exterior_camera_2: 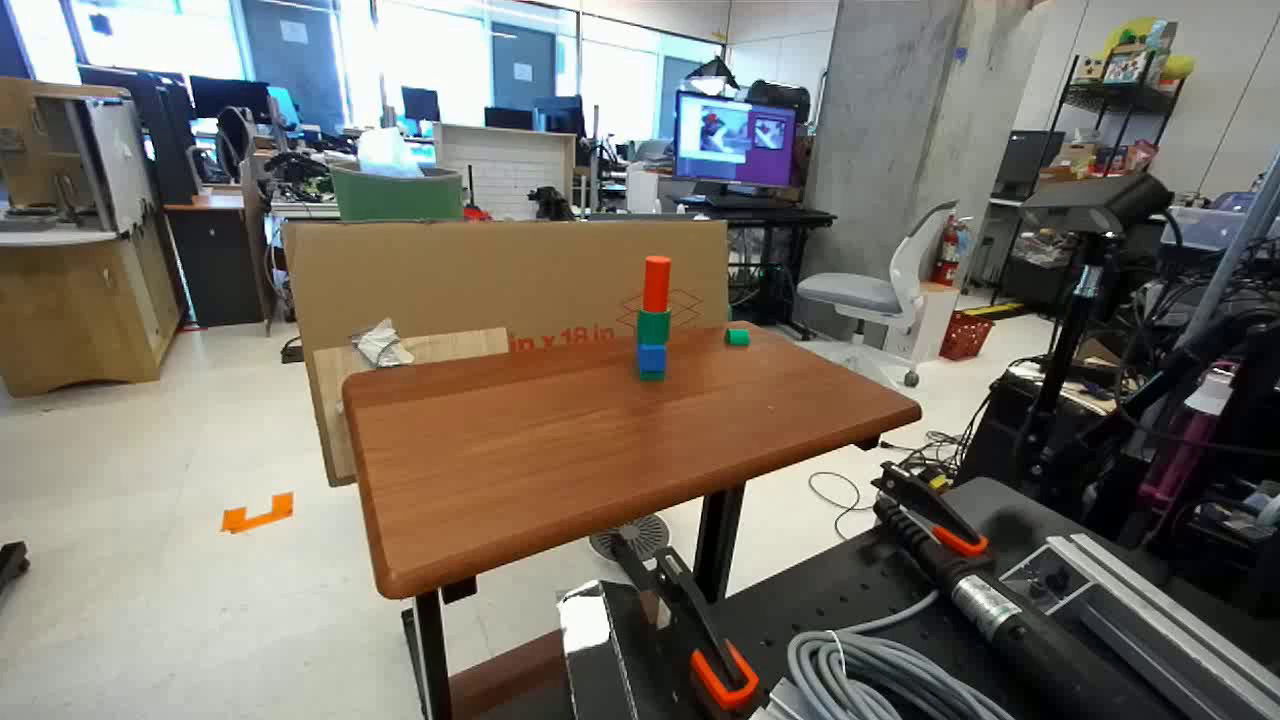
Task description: Put the green block on the orange block
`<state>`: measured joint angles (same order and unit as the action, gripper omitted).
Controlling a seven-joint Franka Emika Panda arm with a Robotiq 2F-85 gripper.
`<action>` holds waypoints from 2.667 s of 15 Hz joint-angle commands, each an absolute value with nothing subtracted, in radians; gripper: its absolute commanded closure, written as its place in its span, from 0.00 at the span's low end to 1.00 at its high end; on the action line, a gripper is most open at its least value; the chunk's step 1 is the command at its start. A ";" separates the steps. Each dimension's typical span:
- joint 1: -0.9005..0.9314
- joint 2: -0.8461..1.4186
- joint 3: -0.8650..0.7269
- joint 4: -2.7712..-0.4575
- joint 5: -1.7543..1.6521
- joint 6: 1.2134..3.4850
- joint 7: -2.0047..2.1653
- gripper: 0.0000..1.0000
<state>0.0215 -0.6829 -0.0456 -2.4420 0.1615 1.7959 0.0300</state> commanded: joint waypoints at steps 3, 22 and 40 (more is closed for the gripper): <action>0.009 -0.682 -0.037 -2.438 0.167 1.792 0.024 0.00; -0.047 -0.296 -0.034 -2.218 0.179 2.118 0.244 0.00; -0.140 0.282 -0.166 -1.832 0.129 2.270 0.428 0.00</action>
